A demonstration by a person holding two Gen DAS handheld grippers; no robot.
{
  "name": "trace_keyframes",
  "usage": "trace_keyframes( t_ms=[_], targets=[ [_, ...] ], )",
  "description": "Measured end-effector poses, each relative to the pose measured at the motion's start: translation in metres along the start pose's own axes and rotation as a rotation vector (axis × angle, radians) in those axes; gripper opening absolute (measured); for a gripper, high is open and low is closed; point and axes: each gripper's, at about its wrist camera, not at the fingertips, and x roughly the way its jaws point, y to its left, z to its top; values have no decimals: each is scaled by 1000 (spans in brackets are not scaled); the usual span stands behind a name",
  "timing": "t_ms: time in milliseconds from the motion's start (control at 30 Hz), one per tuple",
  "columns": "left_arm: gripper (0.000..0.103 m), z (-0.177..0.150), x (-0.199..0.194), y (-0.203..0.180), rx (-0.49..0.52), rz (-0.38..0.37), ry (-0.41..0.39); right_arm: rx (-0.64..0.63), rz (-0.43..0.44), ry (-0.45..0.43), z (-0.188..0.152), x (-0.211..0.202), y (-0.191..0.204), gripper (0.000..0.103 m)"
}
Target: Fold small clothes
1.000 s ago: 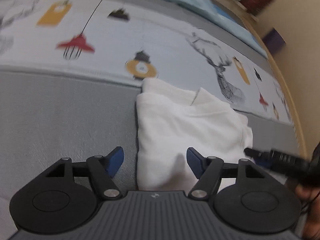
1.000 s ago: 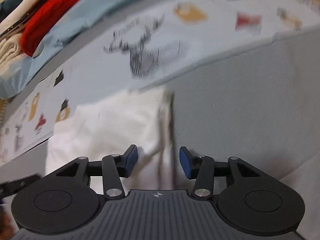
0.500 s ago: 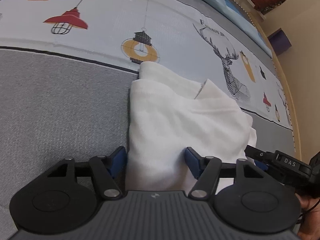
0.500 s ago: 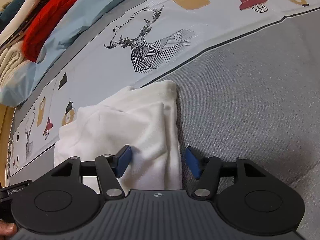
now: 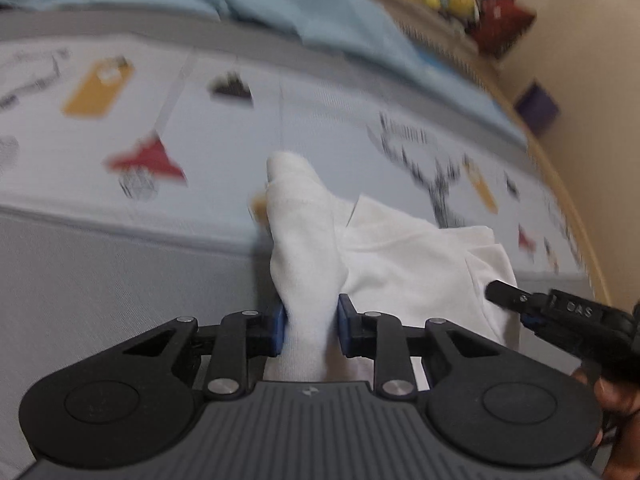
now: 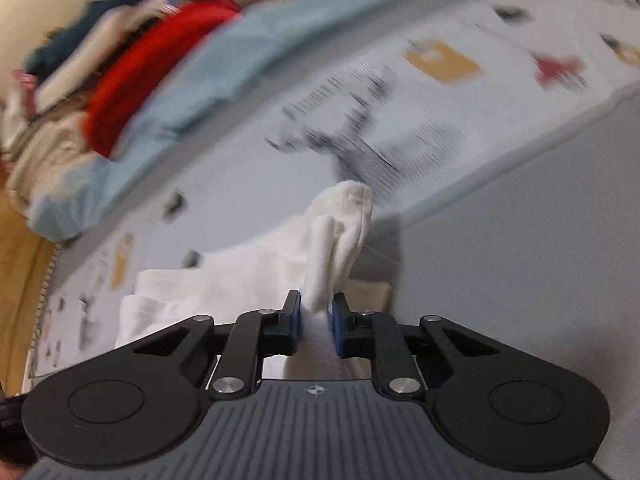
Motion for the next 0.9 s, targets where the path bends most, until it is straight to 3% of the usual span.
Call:
trace_keyframes(
  t_ms=[67, 133, 233, 333, 400, 467, 500, 533, 600, 733, 833, 900],
  targets=[
    [31, 7, -11, 4, 15, 48, -76, -32, 4, -66, 1, 0, 13, 20],
    [31, 11, -22, 10, 12, 84, -124, -61, -56, -60, 3, 3, 19, 21],
    [32, 14, -34, 19, -32, 31, -141, -113, -38, -23, 4, 1, 26, 24],
    [32, 10, -33, 17, -12, 16, -90, -207, -25, 51, -2, -1, 37, 25],
    [32, 4, -25, 14, -5, 0, -18, -267, -98, 191, -17, 10, 35, 27],
    [32, -5, -10, 14, 17, 11, 78, -287, -175, 249, -26, 16, 28, 34],
    [31, -13, 0, 12, 55, 63, 149, -276, -194, 242, -25, 14, 24, 45],
    [32, -19, 3, 10, 99, 108, 162, -252, -186, 235, -22, 12, 21, 46],
    [36, -20, -3, 2, 162, 146, 141, -217, -178, 226, -19, 5, 18, 44],
    [39, -24, -24, -4, 178, 186, 123, -251, -184, 148, -18, -22, 28, 45],
    [60, -25, -57, -21, 221, 239, 70, -312, -149, 63, -16, -50, 42, 44],
    [88, -30, -89, -33, 230, 235, -28, -329, -132, 0, -15, -73, 51, 44]
  ],
)
